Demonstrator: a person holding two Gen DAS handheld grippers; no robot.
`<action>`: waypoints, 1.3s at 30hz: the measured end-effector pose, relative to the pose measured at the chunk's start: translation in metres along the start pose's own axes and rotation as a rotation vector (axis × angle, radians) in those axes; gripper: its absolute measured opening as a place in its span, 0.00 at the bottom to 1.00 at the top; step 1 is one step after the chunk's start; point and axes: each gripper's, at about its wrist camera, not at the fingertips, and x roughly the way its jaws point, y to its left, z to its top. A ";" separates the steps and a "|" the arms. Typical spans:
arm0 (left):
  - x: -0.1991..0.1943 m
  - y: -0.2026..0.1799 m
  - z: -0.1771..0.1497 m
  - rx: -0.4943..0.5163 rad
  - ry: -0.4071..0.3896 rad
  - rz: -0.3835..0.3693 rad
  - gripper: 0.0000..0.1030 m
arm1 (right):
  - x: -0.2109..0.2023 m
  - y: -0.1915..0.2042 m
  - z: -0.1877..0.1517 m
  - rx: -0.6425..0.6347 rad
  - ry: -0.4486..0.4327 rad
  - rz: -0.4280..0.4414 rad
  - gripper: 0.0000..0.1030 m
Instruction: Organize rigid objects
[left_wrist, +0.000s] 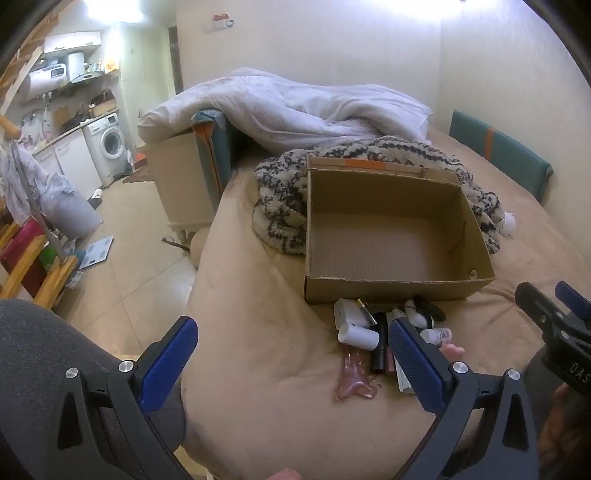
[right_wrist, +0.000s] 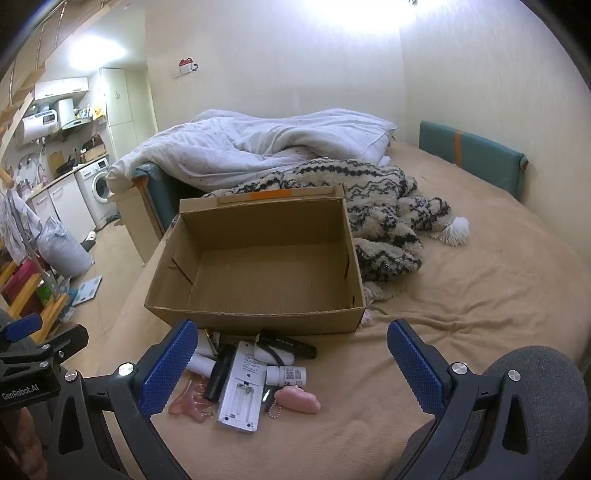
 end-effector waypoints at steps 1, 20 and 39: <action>0.000 0.000 0.000 -0.001 0.001 -0.001 1.00 | 0.000 0.000 0.000 0.000 0.000 0.000 1.00; 0.002 0.006 0.000 -0.004 0.008 0.000 1.00 | 0.003 0.001 0.000 -0.002 0.007 -0.004 1.00; 0.004 0.006 0.000 -0.001 0.010 0.002 1.00 | 0.004 0.001 0.000 -0.003 0.008 -0.006 1.00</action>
